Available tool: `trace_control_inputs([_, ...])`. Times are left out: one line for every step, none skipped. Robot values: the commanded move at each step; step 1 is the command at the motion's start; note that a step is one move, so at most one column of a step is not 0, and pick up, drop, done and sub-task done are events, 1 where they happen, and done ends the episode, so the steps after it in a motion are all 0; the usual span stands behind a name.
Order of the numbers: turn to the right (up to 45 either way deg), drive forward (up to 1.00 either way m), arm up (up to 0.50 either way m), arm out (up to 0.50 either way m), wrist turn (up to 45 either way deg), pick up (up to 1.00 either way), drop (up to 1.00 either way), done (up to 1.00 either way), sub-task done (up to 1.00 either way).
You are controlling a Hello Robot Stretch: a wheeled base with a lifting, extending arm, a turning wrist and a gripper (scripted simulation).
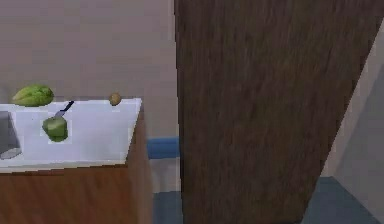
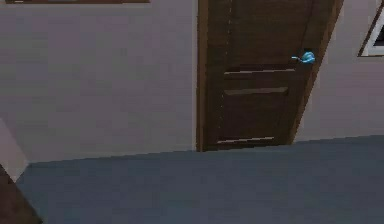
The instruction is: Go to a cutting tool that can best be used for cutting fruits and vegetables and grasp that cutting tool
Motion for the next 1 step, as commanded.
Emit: trace_control_inputs([-45.0, 0.0, 0.0, 0.0, 0.0, 0.0, 0.0, 0.0, 0.0])
